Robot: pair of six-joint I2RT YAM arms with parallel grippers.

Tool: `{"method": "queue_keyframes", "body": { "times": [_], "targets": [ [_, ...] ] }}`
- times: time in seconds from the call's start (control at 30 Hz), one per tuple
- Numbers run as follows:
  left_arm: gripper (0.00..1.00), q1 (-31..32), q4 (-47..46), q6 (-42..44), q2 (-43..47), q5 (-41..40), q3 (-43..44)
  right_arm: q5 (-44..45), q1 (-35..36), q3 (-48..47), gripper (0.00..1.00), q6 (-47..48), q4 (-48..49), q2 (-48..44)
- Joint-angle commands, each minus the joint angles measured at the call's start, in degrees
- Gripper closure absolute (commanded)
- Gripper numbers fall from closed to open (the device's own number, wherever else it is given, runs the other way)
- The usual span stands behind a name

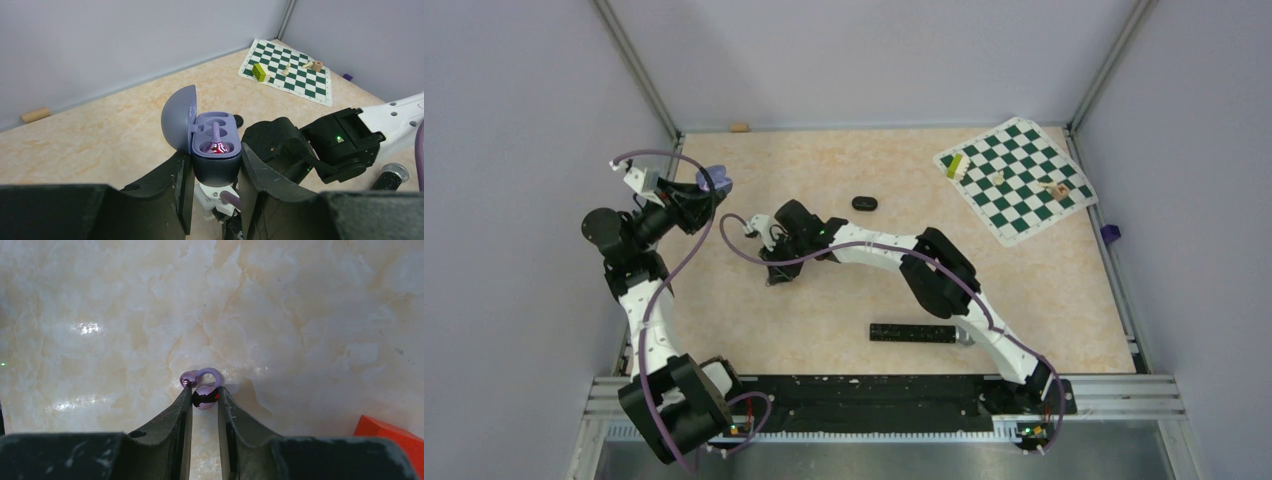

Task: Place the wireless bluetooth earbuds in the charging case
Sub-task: Pick up the earbud from the center of the board.

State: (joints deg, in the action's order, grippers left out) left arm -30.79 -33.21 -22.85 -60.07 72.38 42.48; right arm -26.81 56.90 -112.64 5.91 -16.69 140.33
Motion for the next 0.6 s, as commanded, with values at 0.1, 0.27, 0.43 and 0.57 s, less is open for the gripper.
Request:
{"method": "queue_keyframes", "body": {
  "times": [0.1, 0.27, 0.43, 0.57],
  "targets": [
    [1.0, -0.4, -4.0, -1.5, -0.4, -0.1, -0.6, 2.8, 0.8, -0.9, 0.82, 1.5, -3.9, -2.4],
    [1.0, -0.4, -4.1, -1.8, -0.3, -0.1, -0.7, 3.7, 0.8, 1.0, 0.83, 2.6, -3.8, -6.9],
    [1.0, -0.2, -4.2, -2.1, -0.1, -0.4, -0.7, 4.0, -0.4, 4.0, 0.84, 2.5, -3.6, -12.2],
    [1.0, 0.6, -3.7, -2.0, -0.4, -0.4, -0.5, 3.8, -2.8, 10.5, 0.84, 1.7, -1.5, -18.8]
  ]
}}
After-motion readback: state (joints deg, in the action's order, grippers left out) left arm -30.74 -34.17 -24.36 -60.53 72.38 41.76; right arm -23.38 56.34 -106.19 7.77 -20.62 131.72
